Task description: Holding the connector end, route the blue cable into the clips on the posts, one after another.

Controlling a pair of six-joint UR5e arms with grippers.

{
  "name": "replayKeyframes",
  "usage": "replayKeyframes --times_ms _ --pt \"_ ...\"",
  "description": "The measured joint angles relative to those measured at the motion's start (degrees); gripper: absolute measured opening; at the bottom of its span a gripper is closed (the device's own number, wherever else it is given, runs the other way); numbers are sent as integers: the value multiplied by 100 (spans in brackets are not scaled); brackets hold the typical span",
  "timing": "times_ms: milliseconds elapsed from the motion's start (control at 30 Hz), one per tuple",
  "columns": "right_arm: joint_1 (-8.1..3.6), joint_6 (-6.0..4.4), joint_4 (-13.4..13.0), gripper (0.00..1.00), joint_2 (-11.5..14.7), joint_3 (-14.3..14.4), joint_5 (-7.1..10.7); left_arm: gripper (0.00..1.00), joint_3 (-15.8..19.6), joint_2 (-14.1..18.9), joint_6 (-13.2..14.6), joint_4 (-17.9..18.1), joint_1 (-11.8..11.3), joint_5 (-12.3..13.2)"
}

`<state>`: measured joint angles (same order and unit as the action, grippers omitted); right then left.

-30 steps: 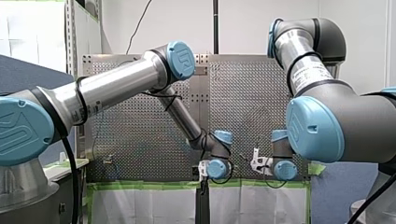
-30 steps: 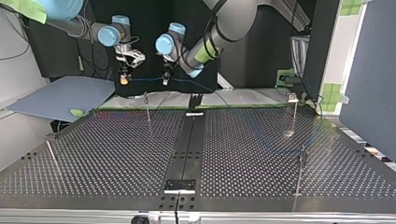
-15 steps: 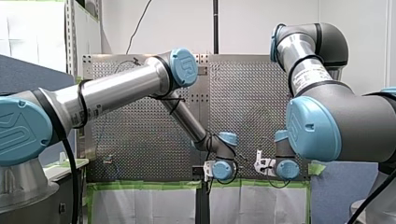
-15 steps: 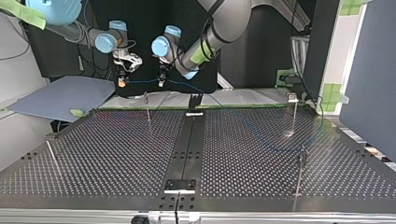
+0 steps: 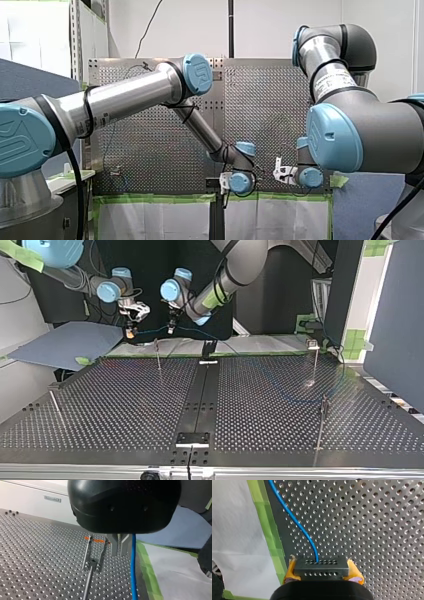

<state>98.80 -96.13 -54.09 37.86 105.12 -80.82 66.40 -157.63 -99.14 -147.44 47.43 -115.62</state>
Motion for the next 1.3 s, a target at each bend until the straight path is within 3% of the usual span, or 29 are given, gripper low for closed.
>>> replayKeyframes --times_ms 167,400,567,833,1000,1300 --pt "-130 23 188 0 -1 -138 251 0 -82 -2 0 -8 22 -82" --pt "-254 211 468 0 -2 -220 609 0 -151 -6 -8 -14 12 -84" --pt "-300 222 508 0 -2 -232 856 0 -270 -85 -5 -82 9 -36" --pt "-378 137 498 0 -2 -249 1273 0 -686 -427 -125 -446 51 -13" --pt "-447 8 460 0 -1 -262 1340 0 -898 -469 -143 -503 28 -133" --pt "-553 -94 465 0 -1 -310 1345 0 -1008 -472 -148 -439 67 -269"
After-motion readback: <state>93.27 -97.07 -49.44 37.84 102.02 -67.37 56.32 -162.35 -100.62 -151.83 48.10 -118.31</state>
